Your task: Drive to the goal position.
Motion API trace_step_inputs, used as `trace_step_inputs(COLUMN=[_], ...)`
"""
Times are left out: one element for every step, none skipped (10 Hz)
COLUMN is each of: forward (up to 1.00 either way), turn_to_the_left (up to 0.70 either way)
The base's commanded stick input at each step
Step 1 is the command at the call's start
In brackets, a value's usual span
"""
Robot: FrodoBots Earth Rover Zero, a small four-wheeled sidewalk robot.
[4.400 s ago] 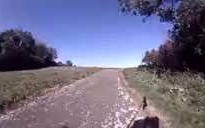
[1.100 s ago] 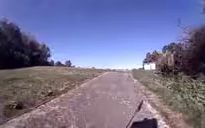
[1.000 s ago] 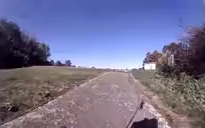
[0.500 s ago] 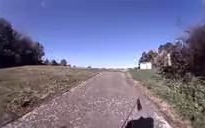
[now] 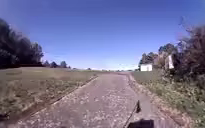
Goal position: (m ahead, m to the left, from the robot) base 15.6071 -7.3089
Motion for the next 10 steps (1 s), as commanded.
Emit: trace_step_inputs(forward=[1.00,1.00,1.00,1.00,1.00,1.00,1.00,1.00,1.00,1.00], turn_to_the_left=[0.00,0.00,0.00,0.00,0.00,0.00,0.00,-0.14,-0.28,0.00])
